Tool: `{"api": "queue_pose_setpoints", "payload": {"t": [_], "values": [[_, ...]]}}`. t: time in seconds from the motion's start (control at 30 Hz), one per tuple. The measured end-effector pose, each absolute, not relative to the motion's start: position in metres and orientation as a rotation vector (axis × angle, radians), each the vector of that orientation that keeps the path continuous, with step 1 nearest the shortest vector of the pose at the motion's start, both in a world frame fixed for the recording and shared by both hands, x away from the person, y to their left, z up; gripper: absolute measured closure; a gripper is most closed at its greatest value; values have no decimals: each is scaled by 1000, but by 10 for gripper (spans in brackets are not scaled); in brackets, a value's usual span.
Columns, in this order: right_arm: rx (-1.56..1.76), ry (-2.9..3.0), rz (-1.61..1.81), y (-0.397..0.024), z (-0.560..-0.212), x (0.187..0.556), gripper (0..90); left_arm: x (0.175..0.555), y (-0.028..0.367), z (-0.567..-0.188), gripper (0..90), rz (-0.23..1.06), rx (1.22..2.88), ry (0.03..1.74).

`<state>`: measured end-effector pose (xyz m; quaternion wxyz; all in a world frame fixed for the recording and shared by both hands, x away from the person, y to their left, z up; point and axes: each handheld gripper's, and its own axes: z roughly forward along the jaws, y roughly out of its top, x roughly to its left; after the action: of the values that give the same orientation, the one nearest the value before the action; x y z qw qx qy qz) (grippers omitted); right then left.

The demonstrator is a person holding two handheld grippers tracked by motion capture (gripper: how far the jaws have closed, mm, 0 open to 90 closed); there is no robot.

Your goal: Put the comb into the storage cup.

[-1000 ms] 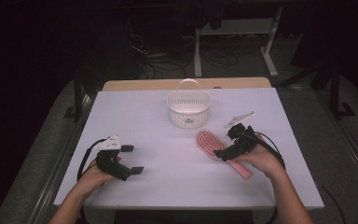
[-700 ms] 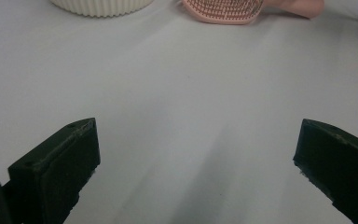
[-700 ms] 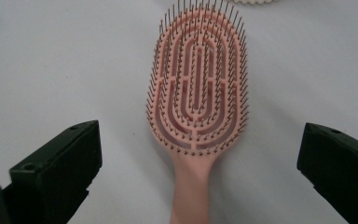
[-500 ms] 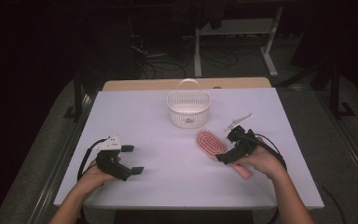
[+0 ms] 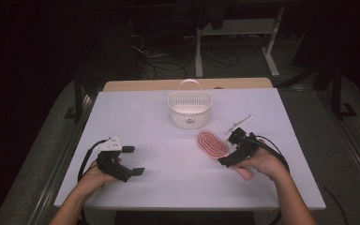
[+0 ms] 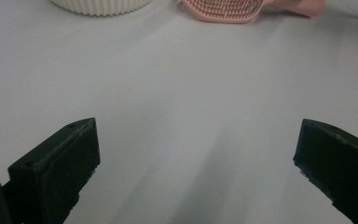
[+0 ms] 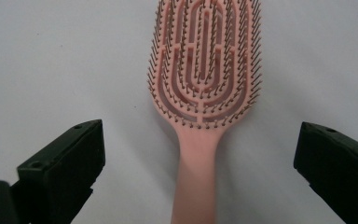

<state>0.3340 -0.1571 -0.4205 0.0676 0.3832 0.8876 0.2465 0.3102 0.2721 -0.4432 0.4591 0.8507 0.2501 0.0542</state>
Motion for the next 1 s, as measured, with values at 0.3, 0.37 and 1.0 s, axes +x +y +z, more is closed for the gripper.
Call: {"api": "queue_pose_setpoints", "payload": {"t": [0.3, 0.37, 1.0], "values": [[1175, 2702, 690, -155, -424, 334, 20, 310, 272, -443, 0, 137, 2095, 615], [1181, 2708, 679, -155, -425, 334, 21, 310, 272, -443, 0, 137, 2095, 614], [1197, 2756, 609, -155, -432, 335, 151, 310, 272, -443, 0, 135, 2097, 613]]}}
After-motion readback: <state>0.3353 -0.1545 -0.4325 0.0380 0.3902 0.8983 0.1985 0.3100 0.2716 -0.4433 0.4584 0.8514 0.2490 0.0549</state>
